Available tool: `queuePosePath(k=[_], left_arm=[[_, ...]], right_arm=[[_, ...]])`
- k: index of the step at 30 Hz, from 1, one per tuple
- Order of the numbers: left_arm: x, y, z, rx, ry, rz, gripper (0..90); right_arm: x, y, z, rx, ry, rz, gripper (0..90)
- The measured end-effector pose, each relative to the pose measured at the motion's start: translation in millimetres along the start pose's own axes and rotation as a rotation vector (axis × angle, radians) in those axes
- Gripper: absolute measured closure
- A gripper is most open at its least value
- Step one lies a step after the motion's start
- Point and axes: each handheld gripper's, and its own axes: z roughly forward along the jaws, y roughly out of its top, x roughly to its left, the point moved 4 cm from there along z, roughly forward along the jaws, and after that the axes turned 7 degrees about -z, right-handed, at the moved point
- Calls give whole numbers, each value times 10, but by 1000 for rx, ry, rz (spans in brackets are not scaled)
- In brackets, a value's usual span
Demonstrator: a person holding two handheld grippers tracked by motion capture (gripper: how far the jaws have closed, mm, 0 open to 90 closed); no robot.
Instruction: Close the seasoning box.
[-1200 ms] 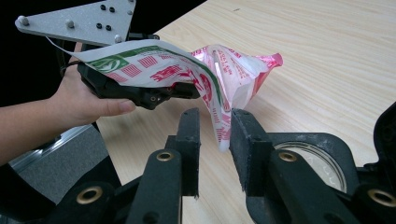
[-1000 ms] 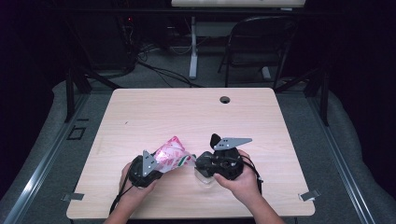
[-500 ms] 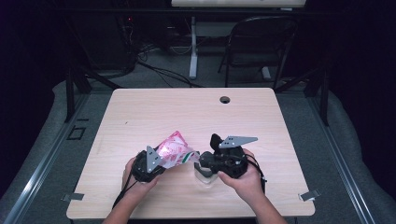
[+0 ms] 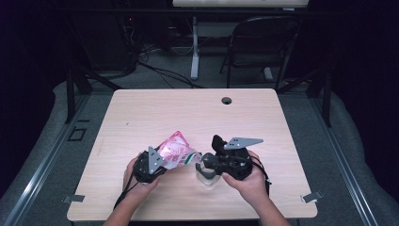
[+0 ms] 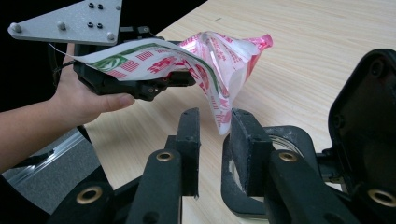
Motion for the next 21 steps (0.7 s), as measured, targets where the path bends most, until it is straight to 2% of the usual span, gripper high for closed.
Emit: queuePosePath(k=[4, 14, 21], left_arm=[[3, 19, -6, -8, 12, 8, 542], [-62, 103, -15, -27, 36, 72, 543], [-106, 127, 7, -27, 34, 80, 543]], right_arm=[[-12, -16, -25, -5, -8, 5, 732], [-31, -61, -99, -11, -28, 15, 733], [-23, -82, -123, -8, -33, 15, 744]])
